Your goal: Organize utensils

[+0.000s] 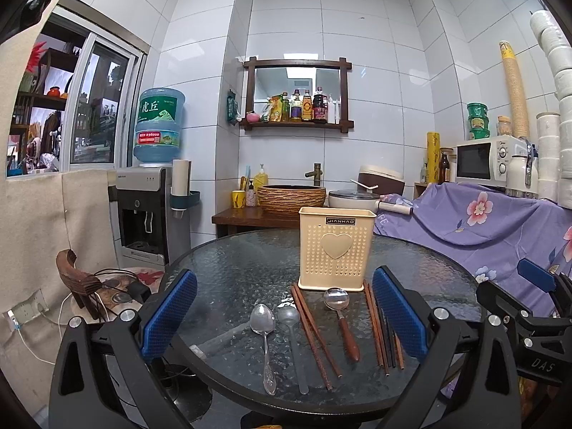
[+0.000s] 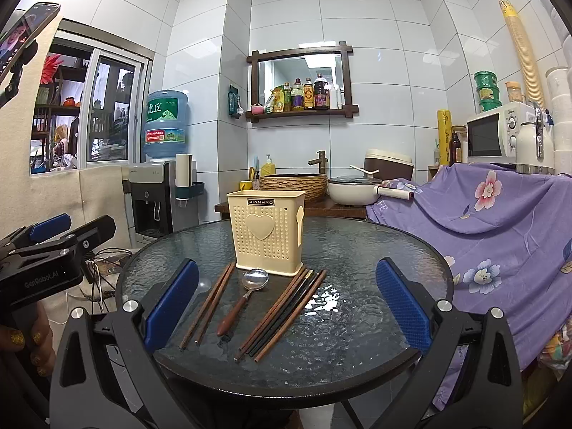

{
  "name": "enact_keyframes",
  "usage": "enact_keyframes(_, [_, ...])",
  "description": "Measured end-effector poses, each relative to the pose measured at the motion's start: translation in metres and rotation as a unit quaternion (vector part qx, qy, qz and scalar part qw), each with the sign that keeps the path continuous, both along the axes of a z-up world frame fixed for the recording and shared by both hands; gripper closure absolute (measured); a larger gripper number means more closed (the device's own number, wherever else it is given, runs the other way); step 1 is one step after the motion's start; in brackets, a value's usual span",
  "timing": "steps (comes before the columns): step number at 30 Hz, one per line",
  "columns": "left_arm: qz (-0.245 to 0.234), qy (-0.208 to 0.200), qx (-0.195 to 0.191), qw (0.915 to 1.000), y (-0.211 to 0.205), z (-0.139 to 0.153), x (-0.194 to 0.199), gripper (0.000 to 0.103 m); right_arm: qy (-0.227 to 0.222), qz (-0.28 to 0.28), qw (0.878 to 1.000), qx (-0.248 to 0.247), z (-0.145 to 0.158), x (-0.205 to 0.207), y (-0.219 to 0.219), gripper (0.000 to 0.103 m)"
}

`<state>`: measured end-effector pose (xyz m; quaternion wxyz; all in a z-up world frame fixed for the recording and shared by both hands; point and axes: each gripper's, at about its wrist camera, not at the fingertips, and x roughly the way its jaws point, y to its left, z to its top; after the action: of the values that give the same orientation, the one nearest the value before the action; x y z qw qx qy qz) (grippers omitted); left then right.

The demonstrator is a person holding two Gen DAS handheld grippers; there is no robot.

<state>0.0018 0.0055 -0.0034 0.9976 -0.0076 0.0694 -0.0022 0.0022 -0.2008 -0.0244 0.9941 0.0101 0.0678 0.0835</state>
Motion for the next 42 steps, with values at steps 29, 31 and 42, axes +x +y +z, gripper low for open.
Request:
enact_keyframes(29, [0.001, 0.002, 0.0, 1.0, 0.003, -0.01, 0.001, 0.006, 0.002, 0.001, 1.0, 0.001, -0.001, 0.002, -0.003, 0.005])
enact_keyframes(31, [0.002, 0.002, 0.001, 1.0, 0.003, -0.011, 0.001, 0.006, 0.002, 0.0, 1.0, 0.0, -0.002, 0.002, -0.004, 0.005])
enact_keyframes(42, [0.001, 0.004, 0.0, 1.0, 0.004, -0.011, 0.001, 0.006, 0.003, 0.001, 1.0, 0.0, -0.001, 0.002, -0.004, 0.005])
